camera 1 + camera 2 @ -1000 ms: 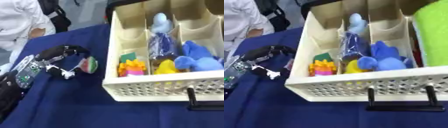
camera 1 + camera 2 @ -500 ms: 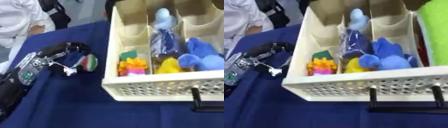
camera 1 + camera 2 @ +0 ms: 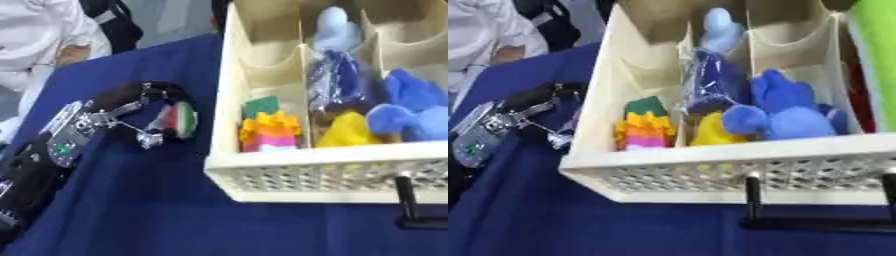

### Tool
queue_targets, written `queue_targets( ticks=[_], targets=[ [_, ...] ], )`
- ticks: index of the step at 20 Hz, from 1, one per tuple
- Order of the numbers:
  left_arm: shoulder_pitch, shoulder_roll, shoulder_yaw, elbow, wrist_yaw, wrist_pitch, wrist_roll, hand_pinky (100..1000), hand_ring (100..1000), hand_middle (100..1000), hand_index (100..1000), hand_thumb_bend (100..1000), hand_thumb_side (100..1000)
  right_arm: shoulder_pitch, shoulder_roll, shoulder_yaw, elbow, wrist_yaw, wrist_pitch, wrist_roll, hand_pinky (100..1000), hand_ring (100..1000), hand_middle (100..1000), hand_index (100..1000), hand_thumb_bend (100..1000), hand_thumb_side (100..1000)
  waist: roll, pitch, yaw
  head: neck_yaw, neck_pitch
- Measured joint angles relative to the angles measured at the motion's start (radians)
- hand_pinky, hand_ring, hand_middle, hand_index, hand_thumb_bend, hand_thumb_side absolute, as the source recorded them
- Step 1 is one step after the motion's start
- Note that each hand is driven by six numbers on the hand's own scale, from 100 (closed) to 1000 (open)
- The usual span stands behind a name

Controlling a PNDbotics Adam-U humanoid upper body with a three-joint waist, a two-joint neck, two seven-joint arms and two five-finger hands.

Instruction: Pick up objects from table and place into drawer.

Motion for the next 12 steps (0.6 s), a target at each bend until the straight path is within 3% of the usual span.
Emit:
queue_targets(
  ticks=[8,12],
  targets=[
    [-0.002,0.000,0.000,-0.011,-0.041,0.007,-0.004,688,867,819,933,249,594,-0.003,0.000,-0.006,0.000,-0.005,0.000,0.000,549,700,593,681,100,950,0.000,0.002,0.000,0.000,-0.003],
    [-0.002,0.000,0.000,-0.018,-0.070,0.008,-0.004,690,864,812,872,244,594,-0.003,0.000,-0.008,0.000,-0.007,0.000,0.000,547,699,592,680,100,943,0.000,0.002,0.000,0.000,-0.003]
  ],
)
